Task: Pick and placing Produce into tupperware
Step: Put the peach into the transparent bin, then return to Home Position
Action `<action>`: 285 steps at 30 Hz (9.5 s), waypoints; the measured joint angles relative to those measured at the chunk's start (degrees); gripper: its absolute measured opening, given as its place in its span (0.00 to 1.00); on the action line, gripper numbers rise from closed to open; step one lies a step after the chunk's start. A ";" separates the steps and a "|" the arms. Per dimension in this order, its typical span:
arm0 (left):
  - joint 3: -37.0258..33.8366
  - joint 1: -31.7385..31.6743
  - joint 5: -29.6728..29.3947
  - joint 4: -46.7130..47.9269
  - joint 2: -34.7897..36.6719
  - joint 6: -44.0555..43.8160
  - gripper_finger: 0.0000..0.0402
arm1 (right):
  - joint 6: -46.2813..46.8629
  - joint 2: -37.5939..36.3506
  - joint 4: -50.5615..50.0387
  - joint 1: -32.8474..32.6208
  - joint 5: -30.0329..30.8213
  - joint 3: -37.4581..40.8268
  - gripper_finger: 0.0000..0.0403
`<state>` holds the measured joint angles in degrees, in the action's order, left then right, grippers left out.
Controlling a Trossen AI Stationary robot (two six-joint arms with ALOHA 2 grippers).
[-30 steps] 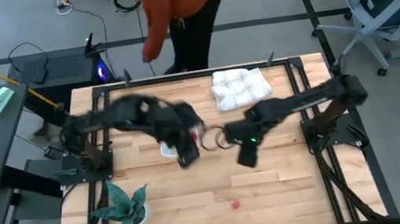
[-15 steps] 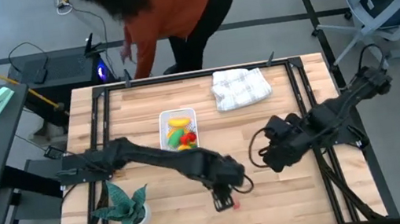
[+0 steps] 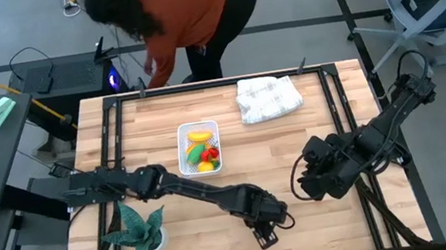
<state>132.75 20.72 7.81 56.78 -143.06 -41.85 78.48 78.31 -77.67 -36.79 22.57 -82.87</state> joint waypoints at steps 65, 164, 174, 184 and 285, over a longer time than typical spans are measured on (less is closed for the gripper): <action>-0.19 -8.77 -24.03 32.89 18.93 6.79 0.06 | 1.01 0.13 0.74 -0.51 3.39 2.97 0.31; -37.58 -22.72 -23.32 9.80 104.42 12.01 0.47 | -36.91 -58.95 28.33 -3.11 28.59 33.99 0.31; -79.93 -22.72 -14.49 -28.66 124.58 13.90 0.48 | -41.19 -68.45 51.53 -3.12 25.04 54.21 0.31; -111.62 -22.70 -7.49 -69.07 131.03 10.58 0.47 | -45.72 -69.31 73.57 -3.13 12.34 65.18 0.31; -131.45 -22.37 -5.11 -73.62 130.73 9.50 0.47 | -43.69 -68.18 80.28 -3.07 14.25 81.61 0.31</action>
<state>1.30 -1.65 2.70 -16.84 -12.34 -32.35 34.79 10.13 2.61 -39.86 36.82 -1.26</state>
